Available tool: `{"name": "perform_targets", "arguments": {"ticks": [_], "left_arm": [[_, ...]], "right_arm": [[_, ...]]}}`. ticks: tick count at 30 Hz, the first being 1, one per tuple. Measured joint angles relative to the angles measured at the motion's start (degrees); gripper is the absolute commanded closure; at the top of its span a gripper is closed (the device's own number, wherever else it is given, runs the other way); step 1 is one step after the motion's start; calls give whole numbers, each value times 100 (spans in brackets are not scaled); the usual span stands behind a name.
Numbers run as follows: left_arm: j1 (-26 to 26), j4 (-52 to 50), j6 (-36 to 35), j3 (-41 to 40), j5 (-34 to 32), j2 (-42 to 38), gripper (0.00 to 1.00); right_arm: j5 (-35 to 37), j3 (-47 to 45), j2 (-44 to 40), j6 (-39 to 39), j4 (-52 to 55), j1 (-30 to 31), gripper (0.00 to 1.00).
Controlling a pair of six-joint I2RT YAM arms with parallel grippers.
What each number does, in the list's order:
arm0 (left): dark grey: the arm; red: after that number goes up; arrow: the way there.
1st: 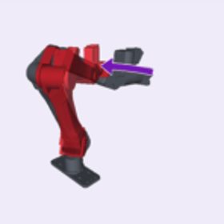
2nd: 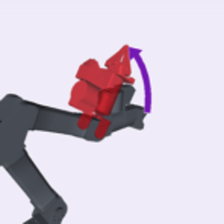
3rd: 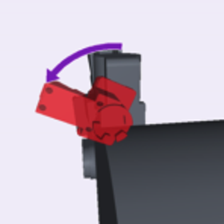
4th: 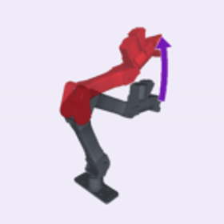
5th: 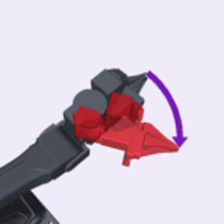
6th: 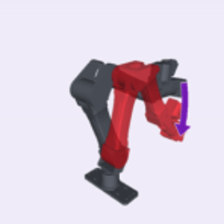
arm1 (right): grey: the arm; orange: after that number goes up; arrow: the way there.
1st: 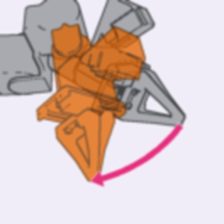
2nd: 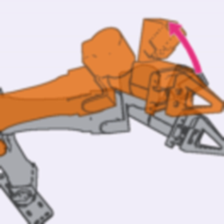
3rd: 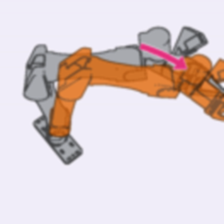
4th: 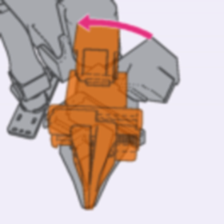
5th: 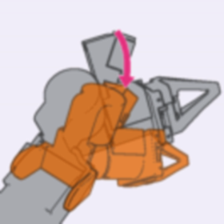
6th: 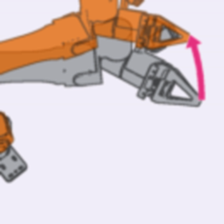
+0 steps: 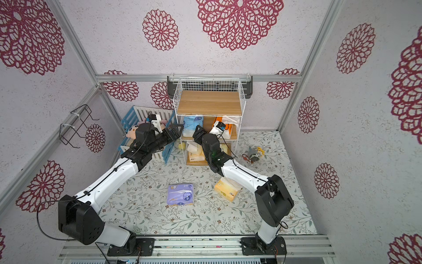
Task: Remove the tissue boxes from the shelf
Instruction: Pick up a box of tissues from the shelf.
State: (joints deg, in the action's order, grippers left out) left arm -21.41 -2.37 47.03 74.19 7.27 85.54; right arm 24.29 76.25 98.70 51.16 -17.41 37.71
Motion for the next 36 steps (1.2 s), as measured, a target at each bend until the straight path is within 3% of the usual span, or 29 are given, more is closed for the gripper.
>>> {"name": "perform_targets", "arguments": {"ticks": [8,14,17,22,27,36], "left_arm": [[9,2,59,-11,48,0,1],[9,-7,127,-26,81,0,0],[9,-4,146,-28,81,0,0],[9,-44,190,-44,76,-2,1],[9,-155,304,-184,74,-85,0],[9,-374,466,-575,-72,-601,1]], "right_arm": [[-111,70,170,-15,-52,-37,34],[-199,79,184,-101,-50,-59,43],[-243,81,184,-146,-57,-70,54],[-361,138,269,-227,-90,-96,82],[-487,164,297,-293,-37,-120,100],[-605,-372,-369,-302,173,-122,100]]}}
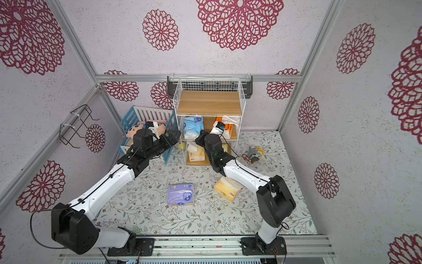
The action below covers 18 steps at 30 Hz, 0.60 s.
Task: Remove the tissue boxes from the shelf
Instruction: Pick up a box of tissues from the shelf.
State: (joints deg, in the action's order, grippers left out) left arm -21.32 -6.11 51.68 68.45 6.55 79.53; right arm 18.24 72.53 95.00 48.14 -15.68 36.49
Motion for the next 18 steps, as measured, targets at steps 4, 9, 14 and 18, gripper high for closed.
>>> {"name": "perform_targets", "arguments": {"ticks": [4,9,14,18], "left_arm": [[0,-105,46,2,-129,-323,1],[0,-214,116,-2,-282,-643,1],[-13,-286,201,-83,-439,-863,1],[-46,-437,236,-101,-544,-942,1]], "right_arm": [[-66,-417,-605,7,42,2,100],[-210,-896,-1252,7,66,0,100],[-363,-1440,-1764,9,173,2,100],[-520,-1781,-2159,9,339,7,100]]}}
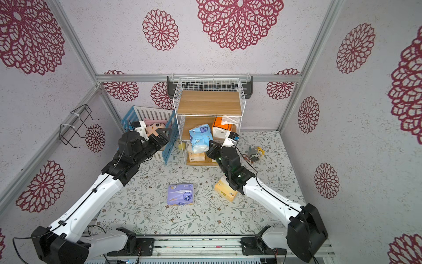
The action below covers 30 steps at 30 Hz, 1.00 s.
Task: Remove the tissue boxes from the shelf
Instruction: Pick up a box of tissues from the shelf, then place the box of tissues at the center of the board.
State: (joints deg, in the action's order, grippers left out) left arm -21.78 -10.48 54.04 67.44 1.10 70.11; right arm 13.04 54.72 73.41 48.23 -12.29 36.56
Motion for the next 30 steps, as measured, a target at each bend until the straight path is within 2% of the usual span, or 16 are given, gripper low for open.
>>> {"name": "perform_targets", "arguments": {"ticks": [6,18,24,30], "left_arm": [[-87,-155,26,0,-149,-26,1],[-601,-291,50,0,-400,-31,1],[-708,-400,61,0,-584,-31,1],[-734,-442,66,-35,-660,-48,2]], "right_arm": [[-98,-621,-723,-4,195,164,100],[-219,-2090,-1801,48,868,481,100],[-557,-2780,-1735,111,1073,546,100],[-772,-3008,-1438,234,1113,651,100]]}}
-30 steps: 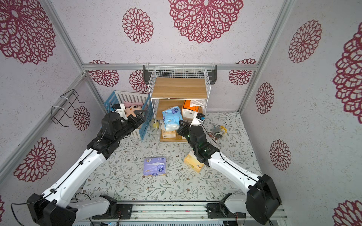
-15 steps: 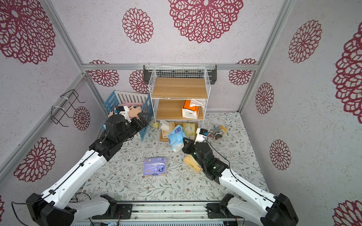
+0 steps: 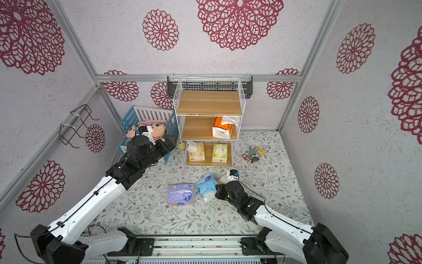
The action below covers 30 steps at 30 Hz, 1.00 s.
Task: Remove the tissue boxes from the shelf
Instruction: Place the box of tissues at the center of the board.
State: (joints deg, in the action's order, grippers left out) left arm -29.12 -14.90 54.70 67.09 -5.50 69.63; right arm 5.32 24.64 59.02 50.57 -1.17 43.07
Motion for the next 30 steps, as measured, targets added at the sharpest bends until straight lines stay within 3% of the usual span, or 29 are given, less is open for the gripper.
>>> {"name": "perform_targets", "arguments": {"ticks": [6,12,14,20,30], "left_arm": [[-74,-48,7,-205,-66,-114,2],[-76,-114,-13,-236,-221,-210,3],[-76,-177,-50,-238,-302,-289,3],[-79,-376,-179,-376,-588,-667,3],[-79,-850,-179,-710,-942,-1161,3]], "right_arm": [[-92,153,522,11,68,42,100],[-221,874,1423,-42,278,153,98],[-254,1071,1668,-42,291,232,93],[-369,1569,2286,-114,420,402,59],[-118,1934,2050,-350,857,431,50]]}}
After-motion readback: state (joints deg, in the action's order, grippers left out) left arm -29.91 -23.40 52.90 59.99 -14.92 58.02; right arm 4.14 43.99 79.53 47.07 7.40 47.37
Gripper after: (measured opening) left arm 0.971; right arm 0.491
